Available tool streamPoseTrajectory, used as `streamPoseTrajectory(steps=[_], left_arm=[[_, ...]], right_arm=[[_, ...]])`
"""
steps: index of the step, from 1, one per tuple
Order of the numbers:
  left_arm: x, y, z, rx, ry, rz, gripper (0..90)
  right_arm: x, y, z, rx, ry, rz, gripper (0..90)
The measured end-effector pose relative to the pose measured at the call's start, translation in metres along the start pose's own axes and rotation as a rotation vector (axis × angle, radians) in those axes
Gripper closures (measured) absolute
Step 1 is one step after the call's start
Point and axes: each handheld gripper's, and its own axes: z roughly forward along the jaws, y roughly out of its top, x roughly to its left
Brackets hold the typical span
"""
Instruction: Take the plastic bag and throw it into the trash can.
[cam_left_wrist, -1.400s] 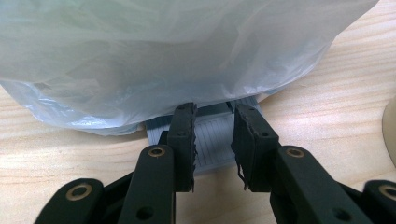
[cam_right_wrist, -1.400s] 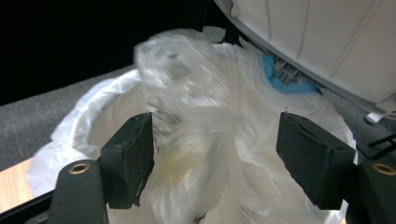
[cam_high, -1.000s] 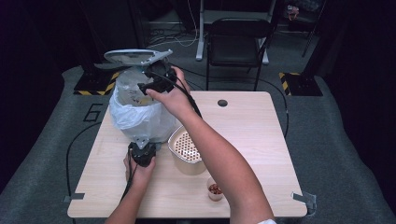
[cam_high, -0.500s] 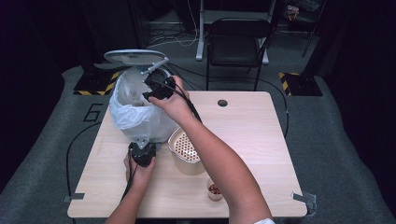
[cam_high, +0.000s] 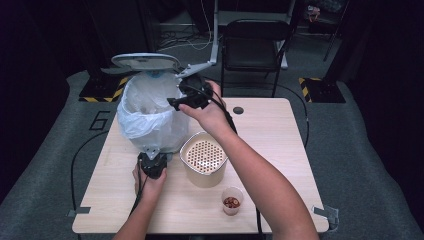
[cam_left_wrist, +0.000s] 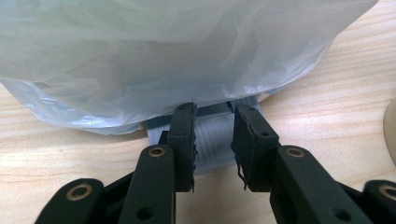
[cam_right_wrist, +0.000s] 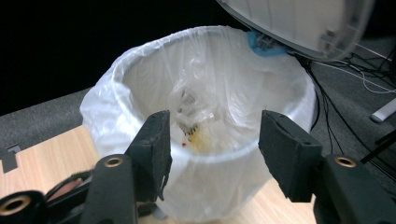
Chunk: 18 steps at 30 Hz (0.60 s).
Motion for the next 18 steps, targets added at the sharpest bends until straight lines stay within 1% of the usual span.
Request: streamPoseTrajectory(steps=[1,2,4,5,6,7,8,9,10,11,13,15,16,17,18], left_arm=[[0.0,0.0,0.0,0.0,0.001,0.0,69.3],[0.0,0.0,0.0,0.0,0.004,0.002,69.3],[0.0,0.0,-0.001,0.005,0.003,0.007,69.3],[0.0,0.0,0.0,-0.006,0.006,0.004,69.3],[-0.001,0.0,0.0,-0.006,0.003,-0.005,69.3],[0.0,0.0,0.0,-0.004,0.002,0.003,69.3],[0.0,0.0,0.0,-0.006,0.003,0.001,69.3],[0.0,0.0,0.0,-0.006,0.003,0.001,69.3],[-0.002,-0.001,0.001,-0.008,-0.013,-0.031,69.3],[-0.002,-0.001,0.001,-0.008,-0.012,-0.03,69.3],[-0.002,-0.001,0.001,-0.007,-0.014,-0.033,69.3],[-0.001,-0.001,0.0,0.009,-0.016,-0.016,69.3],[-0.001,-0.001,0.0,0.009,-0.016,-0.015,69.3],[-0.001,-0.001,-0.001,0.014,-0.011,-0.005,69.3],[-0.002,-0.001,0.0,0.013,-0.015,-0.016,69.3]], right_arm=[[-0.001,-0.01,-0.009,-0.006,-0.01,-0.001,40.7],[-0.001,-0.014,-0.013,-0.005,-0.012,-0.006,40.0],[0.0,-0.025,-0.022,-0.002,-0.013,0.009,38.9],[0.001,-0.03,-0.027,0.004,-0.017,0.006,38.3],[0.002,-0.036,-0.031,0.008,-0.012,-0.003,38.1],[0.003,-0.043,-0.036,0.006,-0.01,-0.006,37.8],[0.004,-0.05,-0.039,0.008,-0.013,-0.02,36.8],[0.005,-0.057,-0.043,0.012,-0.017,-0.029,35.6],[0.007,-0.064,-0.046,0.014,-0.009,-0.025,34.2],[0.008,-0.071,-0.05,0.01,0.001,-0.021,33.2],[0.011,-0.086,-0.055,0.009,0.002,-0.022,30.5],[0.014,-0.101,-0.059,0.013,0.002,-0.038,28.7],[0.016,-0.108,-0.061,0.008,0.002,-0.044,28.1],[0.017,-0.116,-0.063,0.011,0.004,-0.042,27.7],[0.02,-0.123,-0.064,0.012,0.002,-0.031,27.0]])
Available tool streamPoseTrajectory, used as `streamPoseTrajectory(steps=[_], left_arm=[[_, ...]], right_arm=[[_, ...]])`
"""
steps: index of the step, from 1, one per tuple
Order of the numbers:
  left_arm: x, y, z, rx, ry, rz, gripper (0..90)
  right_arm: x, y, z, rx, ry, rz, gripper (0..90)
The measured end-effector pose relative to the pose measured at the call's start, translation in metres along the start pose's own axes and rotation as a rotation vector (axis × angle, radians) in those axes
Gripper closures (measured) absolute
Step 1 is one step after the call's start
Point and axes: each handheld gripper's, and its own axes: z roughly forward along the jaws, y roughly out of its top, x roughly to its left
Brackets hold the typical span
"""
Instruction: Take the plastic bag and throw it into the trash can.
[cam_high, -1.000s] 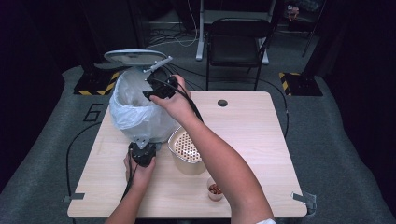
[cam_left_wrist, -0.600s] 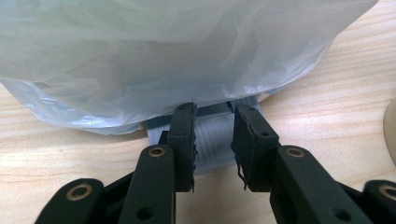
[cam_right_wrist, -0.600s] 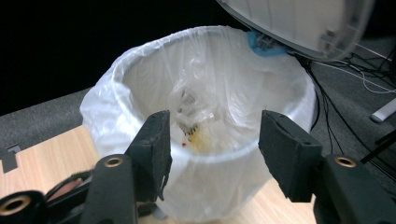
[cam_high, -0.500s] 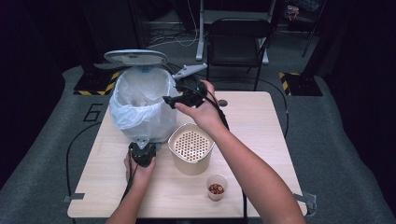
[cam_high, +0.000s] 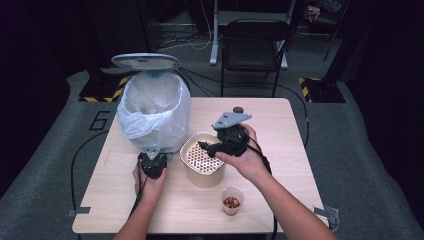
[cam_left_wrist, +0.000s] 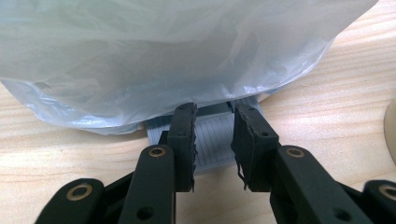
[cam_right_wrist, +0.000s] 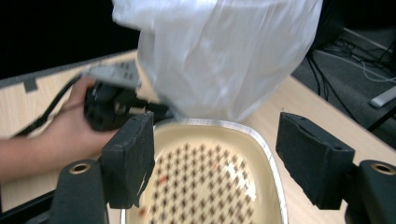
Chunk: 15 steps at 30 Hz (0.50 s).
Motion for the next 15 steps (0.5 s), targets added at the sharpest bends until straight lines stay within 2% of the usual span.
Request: streamPoseTrajectory(steps=[1,2,5,7,10,12,13,15], left_arm=[[0.001,0.0,0.0,0.003,0.007,0.018,69.3],[0.001,0.0,0.0,0.003,0.007,0.018,69.3],[0.0,0.0,0.001,-0.013,0.012,0.006,69.3],[-0.001,0.0,0.001,-0.014,0.006,-0.019,69.3],[-0.001,0.0,0.001,-0.013,0.005,-0.014,69.3],[-0.001,0.0,0.001,-0.013,0.004,-0.012,69.3],[0.0,0.0,0.001,-0.013,0.012,0.007,69.3],[0.001,0.0,0.0,-0.001,0.011,0.017,69.3]], right_arm=[[0.002,-0.007,-0.002,0.001,0.001,-0.004,26.6],[0.004,-0.013,-0.003,0.002,0.001,0.005,26.2],[0.01,-0.03,-0.008,-0.001,0.012,0.008,24.2],[0.013,-0.04,-0.012,-0.008,0.009,0.015,23.8],[0.015,-0.05,-0.015,-0.004,0.006,0.007,22.8],[0.017,-0.06,-0.017,0.0,0.014,0.034,21.2],[0.018,-0.065,-0.018,-0.003,0.021,0.042,21.1],[0.021,-0.078,-0.02,-0.011,0.033,0.054,19.9]])
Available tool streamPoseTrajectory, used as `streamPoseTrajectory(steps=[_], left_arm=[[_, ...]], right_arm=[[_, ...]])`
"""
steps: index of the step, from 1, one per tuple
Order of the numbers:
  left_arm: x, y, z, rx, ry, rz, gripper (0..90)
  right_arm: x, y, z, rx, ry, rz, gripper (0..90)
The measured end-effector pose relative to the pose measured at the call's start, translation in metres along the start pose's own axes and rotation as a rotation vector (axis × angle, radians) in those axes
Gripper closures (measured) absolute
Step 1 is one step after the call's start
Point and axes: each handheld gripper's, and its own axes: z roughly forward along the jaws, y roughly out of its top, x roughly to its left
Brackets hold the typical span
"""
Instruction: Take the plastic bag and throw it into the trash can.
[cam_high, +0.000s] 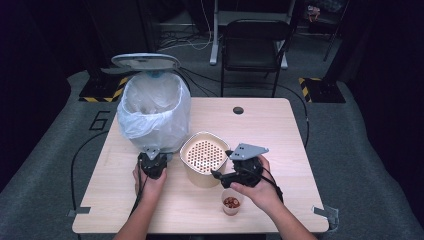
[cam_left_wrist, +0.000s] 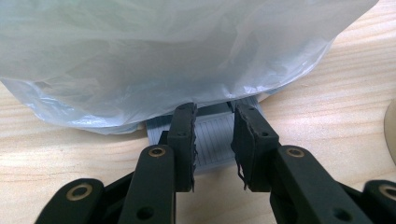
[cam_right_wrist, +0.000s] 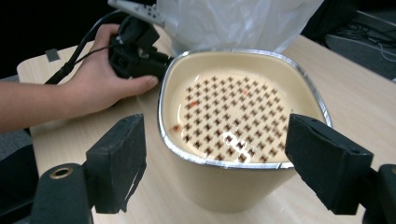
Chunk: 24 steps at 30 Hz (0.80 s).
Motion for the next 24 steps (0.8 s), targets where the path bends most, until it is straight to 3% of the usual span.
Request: streamPoseTrajectory(steps=[2,3,4,5,7,8,12,21,24], left_arm=[[0.0,0.0,0.0,0.0,0.002,0.004,69.3],[-0.001,0.0,0.0,-0.001,-0.01,-0.02,69.3],[0.001,0.0,0.0,0.007,0.001,0.011,69.3],[0.001,0.0,0.0,0.007,0.001,0.011,69.3],[-0.001,0.0,0.001,-0.009,-0.005,-0.02,69.3],[-0.001,0.0,0.001,-0.012,-0.001,-0.014,69.3],[0.0,0.0,0.0,0.003,0.002,0.006,69.3],[0.0,0.0,0.0,0.001,0.002,0.003,69.3],[0.0,0.0,0.0,0.001,0.0,0.001,69.3]], right_arm=[[0.002,-0.009,-0.002,0.001,-0.004,0.008,19.5],[0.003,-0.013,-0.003,0.002,-0.003,0.022,19.5],[0.003,-0.018,-0.004,0.01,-0.001,0.028,19.4],[0.003,-0.018,-0.004,0.01,-0.001,0.028,19.4],[0.005,-0.031,-0.005,0.011,0.012,0.061,18.1],[0.006,-0.036,-0.006,0.016,0.023,0.065,17.3],[0.013,-0.052,-0.008,0.03,0.032,0.056,14.7],[0.022,-0.079,-0.004,0.066,0.058,0.074,13.9],[0.024,-0.086,-0.001,0.083,0.054,0.055,13.3]])
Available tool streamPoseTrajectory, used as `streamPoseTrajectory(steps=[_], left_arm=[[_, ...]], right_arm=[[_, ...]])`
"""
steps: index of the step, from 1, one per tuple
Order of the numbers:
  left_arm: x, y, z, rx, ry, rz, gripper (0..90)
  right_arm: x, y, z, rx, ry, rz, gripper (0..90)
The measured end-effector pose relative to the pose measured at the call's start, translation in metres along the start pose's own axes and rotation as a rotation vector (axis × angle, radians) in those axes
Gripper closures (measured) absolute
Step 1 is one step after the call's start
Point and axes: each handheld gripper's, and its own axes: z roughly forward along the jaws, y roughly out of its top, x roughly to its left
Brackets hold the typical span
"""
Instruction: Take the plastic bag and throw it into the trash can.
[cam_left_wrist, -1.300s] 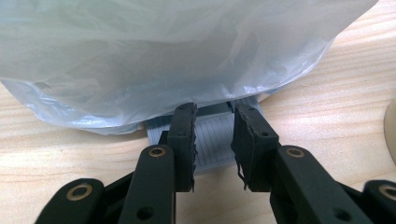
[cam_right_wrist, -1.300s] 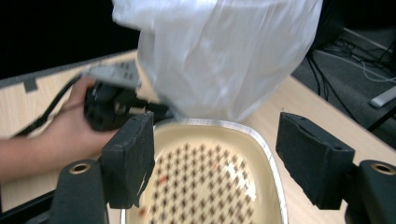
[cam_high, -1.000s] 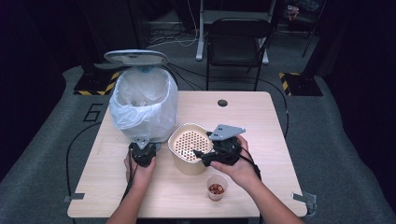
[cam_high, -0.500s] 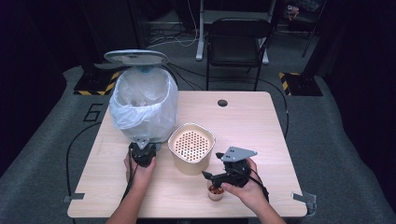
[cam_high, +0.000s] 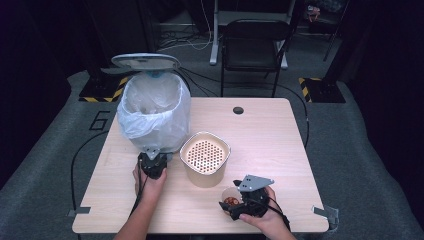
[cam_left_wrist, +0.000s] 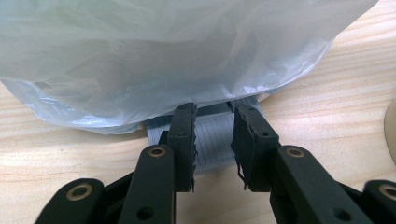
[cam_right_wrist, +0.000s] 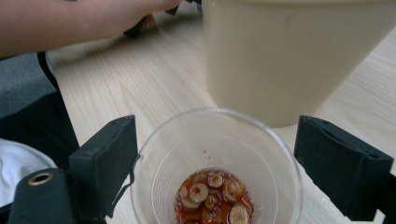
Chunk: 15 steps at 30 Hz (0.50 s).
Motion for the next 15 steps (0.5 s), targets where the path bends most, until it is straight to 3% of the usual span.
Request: streamPoseTrajectory(steps=[4,5,10,15], left_arm=[[-0.001,0.0,0.0,-0.002,-0.007,-0.012,69.3],[0.0,0.0,0.0,0.0,0.003,0.004,69.3],[0.0,0.0,0.0,0.0,0.003,0.003,69.3],[0.0,0.0,0.0,0.0,0.002,0.003,69.3]], right_arm=[[0.003,-0.006,0.003,0.021,-0.029,-0.031,14.6],[0.003,-0.007,0.003,0.023,-0.035,-0.036,16.2],[0.001,-0.009,-0.001,0.038,-0.06,-0.041,20.6],[-0.009,-0.014,-0.01,0.042,-0.092,-0.006,20.9]])
